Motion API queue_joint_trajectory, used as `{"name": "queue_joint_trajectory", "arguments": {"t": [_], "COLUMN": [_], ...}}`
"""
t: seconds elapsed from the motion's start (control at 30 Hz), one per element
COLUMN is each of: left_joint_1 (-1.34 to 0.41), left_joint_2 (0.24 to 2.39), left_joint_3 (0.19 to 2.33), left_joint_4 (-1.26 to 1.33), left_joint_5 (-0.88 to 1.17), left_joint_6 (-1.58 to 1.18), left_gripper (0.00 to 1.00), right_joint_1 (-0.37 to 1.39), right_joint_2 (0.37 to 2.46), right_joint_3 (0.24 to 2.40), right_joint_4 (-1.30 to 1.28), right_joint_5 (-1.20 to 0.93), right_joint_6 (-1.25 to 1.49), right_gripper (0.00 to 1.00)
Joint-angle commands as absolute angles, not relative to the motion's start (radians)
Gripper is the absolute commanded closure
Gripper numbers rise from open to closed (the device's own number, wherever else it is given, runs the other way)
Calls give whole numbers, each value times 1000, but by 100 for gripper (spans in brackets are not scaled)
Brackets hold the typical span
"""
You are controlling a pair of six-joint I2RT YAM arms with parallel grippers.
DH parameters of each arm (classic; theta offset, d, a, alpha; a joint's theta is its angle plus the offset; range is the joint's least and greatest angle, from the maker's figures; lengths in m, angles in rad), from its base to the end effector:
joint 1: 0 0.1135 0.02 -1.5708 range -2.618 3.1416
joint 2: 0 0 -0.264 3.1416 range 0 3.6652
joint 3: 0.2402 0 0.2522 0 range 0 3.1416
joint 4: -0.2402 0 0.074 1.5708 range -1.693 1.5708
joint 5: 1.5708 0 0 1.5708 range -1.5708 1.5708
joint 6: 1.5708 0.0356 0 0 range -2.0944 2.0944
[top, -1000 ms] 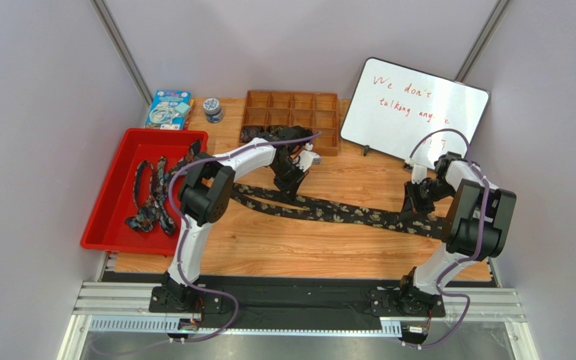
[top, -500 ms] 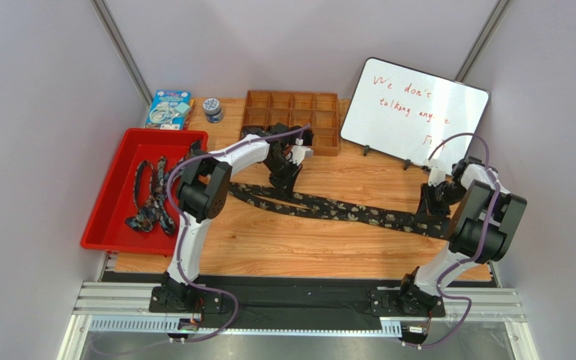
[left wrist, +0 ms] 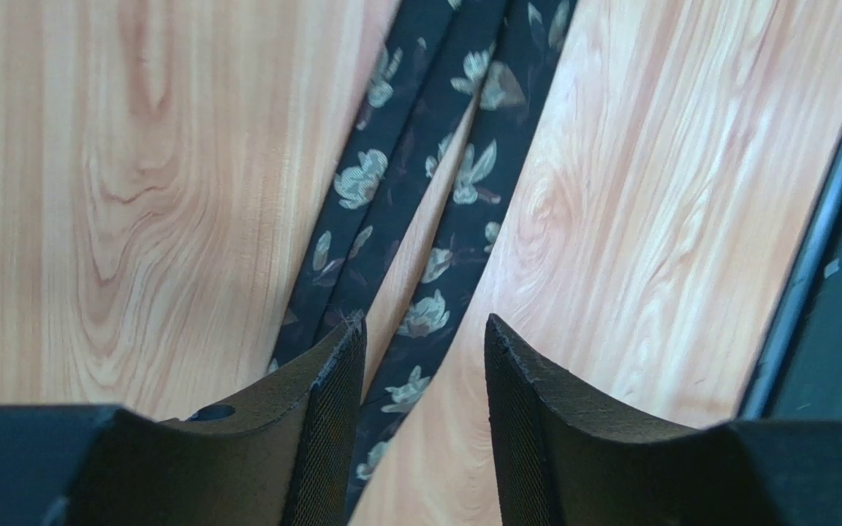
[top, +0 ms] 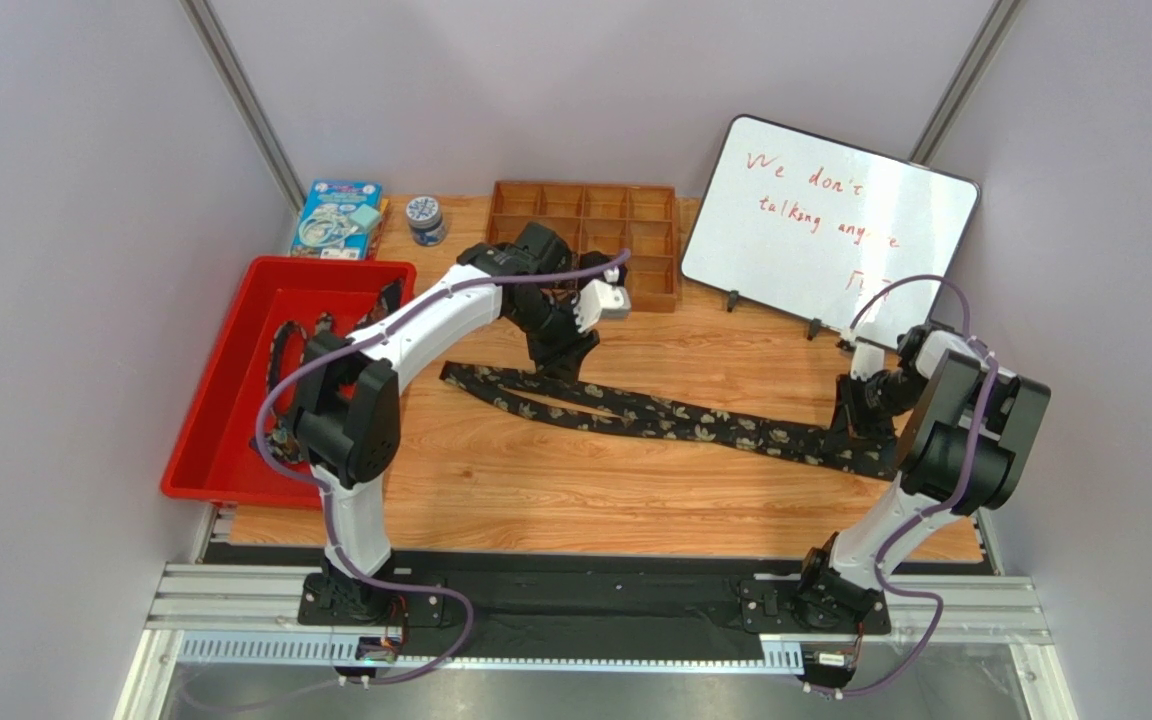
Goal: Roll the ties
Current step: Flatten out the tie at the center of the board.
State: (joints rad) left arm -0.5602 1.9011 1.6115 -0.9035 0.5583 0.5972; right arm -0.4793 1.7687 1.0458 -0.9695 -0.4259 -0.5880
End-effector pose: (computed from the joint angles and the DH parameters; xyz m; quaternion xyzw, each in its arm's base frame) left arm 0.3254 -0.2264 0.2539 0.5597 0.7622 -0.2673 0.1854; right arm 0.2573 -0.1172 0.1496 -0.0402 0.9749 0.2118 0.0562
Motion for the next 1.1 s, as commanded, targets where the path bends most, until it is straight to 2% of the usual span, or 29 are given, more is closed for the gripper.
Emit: {"name": "queue_joint_trajectory", "arguments": {"t": [0.0, 0.27, 0.67, 0.73, 0.77, 0.87, 0.97, 1.07], "left_joint_1": [-610, -669, -758, -764, -764, -764, -749, -733], "left_joint_2": [1885, 1933, 1953, 1953, 1956, 1951, 1914, 1910], "left_joint_3": [1502, 1433, 1301, 1299, 1304, 1331, 1371, 1443], "left_joint_4": [-927, -747, -692, -698, -709, -738, -749, -787], "left_joint_5": [485, 362, 276, 276, 273, 262, 268, 264], "left_joint_6": [883, 953, 1054, 1051, 1052, 1045, 1037, 1051], "left_gripper": [50, 51, 52, 59, 74, 91, 97, 98], "right_joint_1": [-480, -479, -480, -479, -480, -479, -480, -480], "right_joint_2": [1802, 1799, 1798, 1799, 1798, 1796, 1795, 1799], "right_joint_3": [1049, 1051, 1068, 1071, 1071, 1078, 1086, 1089], "right_joint_4": [-897, -911, -934, -937, -939, -945, -946, -951], "right_joint_5": [-379, -374, -370, -370, -370, -367, -362, -364], "right_joint_6": [-597, -609, -629, -632, -635, -646, -652, -653], "right_gripper": [100, 100, 100, 100, 100, 100, 100, 100]}}
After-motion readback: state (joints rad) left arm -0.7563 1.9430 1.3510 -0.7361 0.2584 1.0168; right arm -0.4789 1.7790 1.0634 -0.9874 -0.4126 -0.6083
